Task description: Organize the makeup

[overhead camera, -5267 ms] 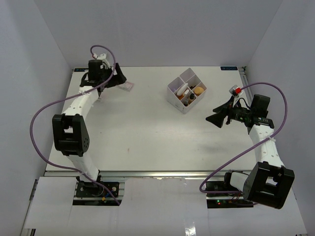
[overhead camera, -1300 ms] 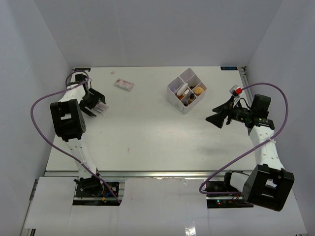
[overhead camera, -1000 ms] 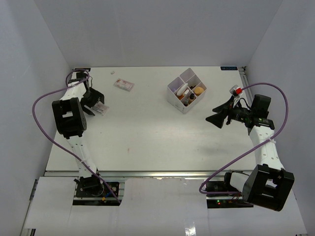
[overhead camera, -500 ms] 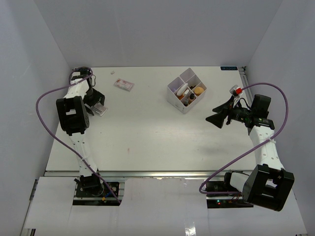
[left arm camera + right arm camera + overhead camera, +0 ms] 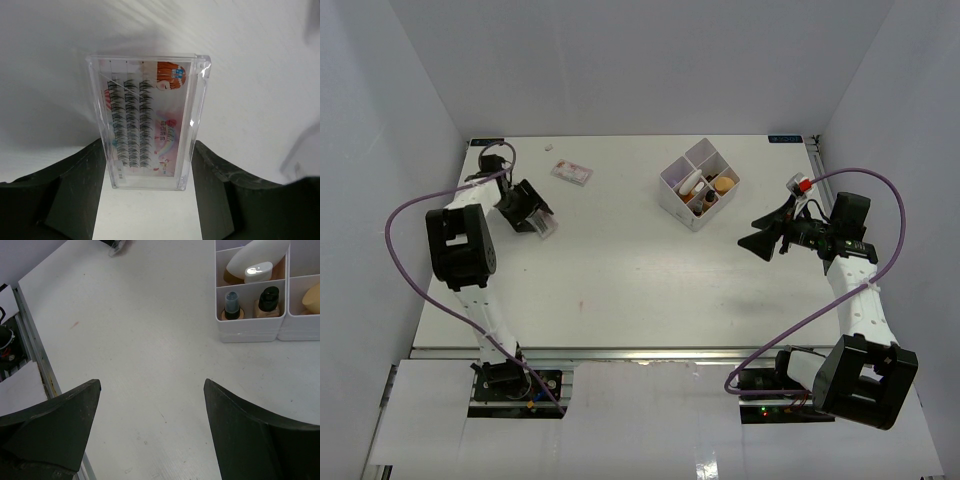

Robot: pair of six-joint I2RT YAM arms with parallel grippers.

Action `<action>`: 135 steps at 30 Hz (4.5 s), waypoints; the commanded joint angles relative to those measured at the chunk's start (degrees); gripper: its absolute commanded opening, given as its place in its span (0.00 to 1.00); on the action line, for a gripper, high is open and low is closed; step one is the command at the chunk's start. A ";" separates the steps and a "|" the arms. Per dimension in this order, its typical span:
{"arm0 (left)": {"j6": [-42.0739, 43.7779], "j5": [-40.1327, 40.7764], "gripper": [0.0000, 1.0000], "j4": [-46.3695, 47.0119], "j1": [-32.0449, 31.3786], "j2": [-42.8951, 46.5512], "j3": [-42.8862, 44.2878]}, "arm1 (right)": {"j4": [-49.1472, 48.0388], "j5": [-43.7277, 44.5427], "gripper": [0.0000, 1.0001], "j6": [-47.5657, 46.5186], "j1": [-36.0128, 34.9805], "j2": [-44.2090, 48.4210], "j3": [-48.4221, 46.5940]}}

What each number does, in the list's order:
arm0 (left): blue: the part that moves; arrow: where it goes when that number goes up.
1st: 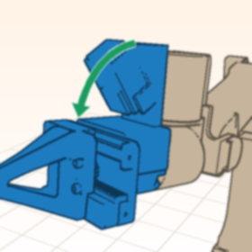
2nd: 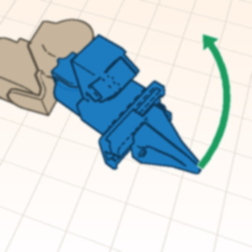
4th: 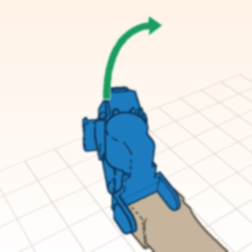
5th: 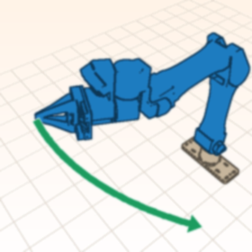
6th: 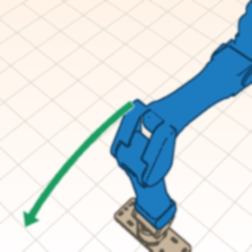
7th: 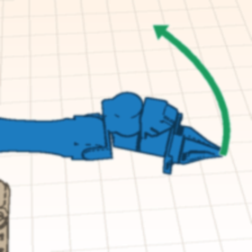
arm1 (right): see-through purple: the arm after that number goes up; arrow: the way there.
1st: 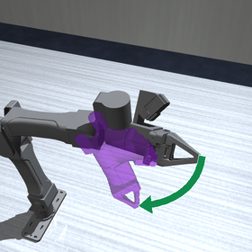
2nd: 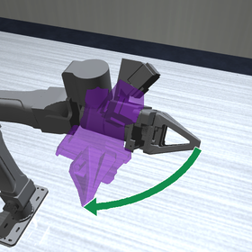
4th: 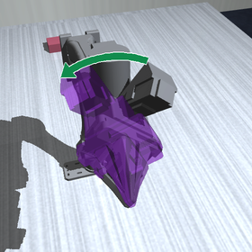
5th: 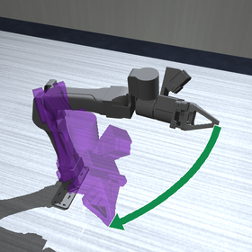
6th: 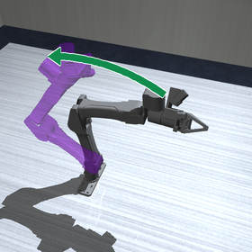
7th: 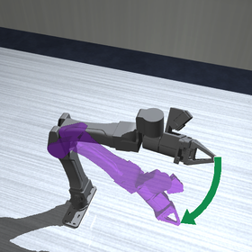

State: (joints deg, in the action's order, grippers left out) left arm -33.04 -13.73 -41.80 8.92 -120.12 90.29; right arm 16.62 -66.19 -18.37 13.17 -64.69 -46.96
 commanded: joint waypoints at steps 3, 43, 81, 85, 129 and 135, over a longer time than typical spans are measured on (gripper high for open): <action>8.44 -39.50 0.00 23.69 -8.91 13.13 -14.30 | -0.14 -2.09 0.90 -0.83 -0.35 0.85 0.82; 40.59 0.02 0.01 39.31 -56.60 32.64 -23.94 | -7.60 31.76 0.79 36.93 -29.18 -6.27 -12.19; 39.27 10.22 0.98 42.27 -58.27 39.45 -24.81 | -2.50 28.00 0.08 24.20 -31.03 -8.35 -16.58; 39.05 12.43 0.98 42.22 -58.15 42.19 -27.25 | -1.63 30.10 0.08 22.51 -29.76 -8.60 -18.44; 35.46 49.33 0.98 40.89 -51.72 68.70 -48.28 | -18.20 73.98 0.08 54.21 -25.94 -39.37 -42.43; 35.35 49.24 0.98 40.92 -51.72 68.64 -48.34 | -18.23 73.78 0.08 55.44 -25.47 -41.58 -43.68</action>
State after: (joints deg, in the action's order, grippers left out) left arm 2.94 35.55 -1.39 -43.22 -51.96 42.57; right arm 0.31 6.50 35.04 -12.90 -104.87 -89.19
